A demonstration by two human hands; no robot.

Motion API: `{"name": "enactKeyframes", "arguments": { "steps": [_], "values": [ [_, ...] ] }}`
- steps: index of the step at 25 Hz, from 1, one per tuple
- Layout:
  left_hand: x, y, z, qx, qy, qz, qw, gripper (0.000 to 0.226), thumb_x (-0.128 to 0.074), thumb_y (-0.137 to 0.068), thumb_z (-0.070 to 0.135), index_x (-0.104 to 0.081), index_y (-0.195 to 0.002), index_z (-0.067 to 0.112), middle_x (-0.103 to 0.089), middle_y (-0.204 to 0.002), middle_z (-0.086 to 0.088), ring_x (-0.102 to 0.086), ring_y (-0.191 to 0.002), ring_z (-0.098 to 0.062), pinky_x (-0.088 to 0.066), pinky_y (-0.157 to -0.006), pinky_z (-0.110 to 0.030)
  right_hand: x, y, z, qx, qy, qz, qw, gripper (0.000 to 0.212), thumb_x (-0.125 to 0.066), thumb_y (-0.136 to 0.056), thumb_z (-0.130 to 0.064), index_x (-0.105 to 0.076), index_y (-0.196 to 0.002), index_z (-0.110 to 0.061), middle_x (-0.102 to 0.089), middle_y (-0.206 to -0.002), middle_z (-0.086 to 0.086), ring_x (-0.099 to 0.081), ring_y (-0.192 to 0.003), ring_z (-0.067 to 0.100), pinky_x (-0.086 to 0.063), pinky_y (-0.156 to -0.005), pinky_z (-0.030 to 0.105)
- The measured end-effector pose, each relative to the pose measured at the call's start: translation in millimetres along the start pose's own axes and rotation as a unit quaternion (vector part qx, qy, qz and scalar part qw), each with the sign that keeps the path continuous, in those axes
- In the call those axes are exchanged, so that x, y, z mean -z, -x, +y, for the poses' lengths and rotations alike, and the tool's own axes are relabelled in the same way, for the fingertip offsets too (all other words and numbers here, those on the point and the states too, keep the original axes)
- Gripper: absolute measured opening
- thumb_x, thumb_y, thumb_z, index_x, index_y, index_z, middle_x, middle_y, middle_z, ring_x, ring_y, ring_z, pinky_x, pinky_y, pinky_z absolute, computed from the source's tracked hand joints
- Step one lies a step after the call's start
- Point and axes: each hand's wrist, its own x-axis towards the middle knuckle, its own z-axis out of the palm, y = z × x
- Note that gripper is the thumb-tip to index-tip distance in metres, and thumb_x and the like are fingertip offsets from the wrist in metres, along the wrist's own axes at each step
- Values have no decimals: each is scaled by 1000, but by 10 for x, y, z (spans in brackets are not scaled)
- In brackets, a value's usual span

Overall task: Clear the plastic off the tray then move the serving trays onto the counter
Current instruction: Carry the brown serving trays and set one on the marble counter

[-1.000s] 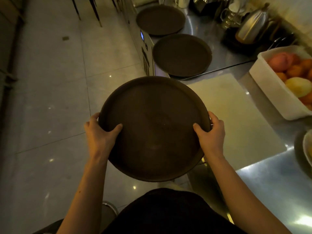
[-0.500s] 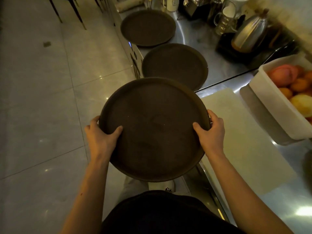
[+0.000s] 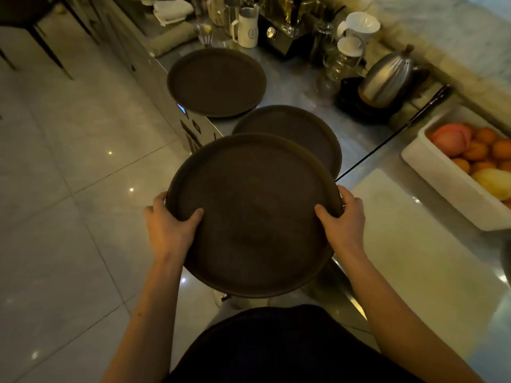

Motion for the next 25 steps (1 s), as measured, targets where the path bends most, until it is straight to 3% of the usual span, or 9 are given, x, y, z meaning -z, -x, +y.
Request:
{"name": "enactKeyframes", "arguments": {
  "steps": [13, 19, 25],
  "values": [
    [-787, -1136, 738, -62, -39, -103, 992, 83, -80, -77, 28, -34, -145, 17, -35, -143, -11, -45, -128, -29, -41, -106, -41, -279, -783, 63, -81, 20, 76, 994, 59, -71, -83, -29, -47, -137, -19, -48, -120, 7, -47, -106, 15, -43, -93, 31],
    [-1348, -1522, 1062, -54, -96, -132, 985, 83, -79, -78, 30, -33, -146, 15, -36, -141, -13, -43, -129, -31, -40, -107, -43, -378, -1392, 245, -99, 24, 56, 993, 60, -71, -84, -29, -47, -138, -16, -50, -126, 11, -53, -113, 26, -40, -93, 30],
    [-1732, -1743, 1266, -52, -128, -159, 978, 84, -79, -78, 28, -32, -145, 12, -34, -142, -16, -41, -130, -34, -38, -106, -43, -399, -1773, 392, -119, 46, 24, 992, 59, -69, -86, -30, -45, -138, -15, -49, -129, 12, -51, -116, 27, -34, -92, 26]
  ]
}}
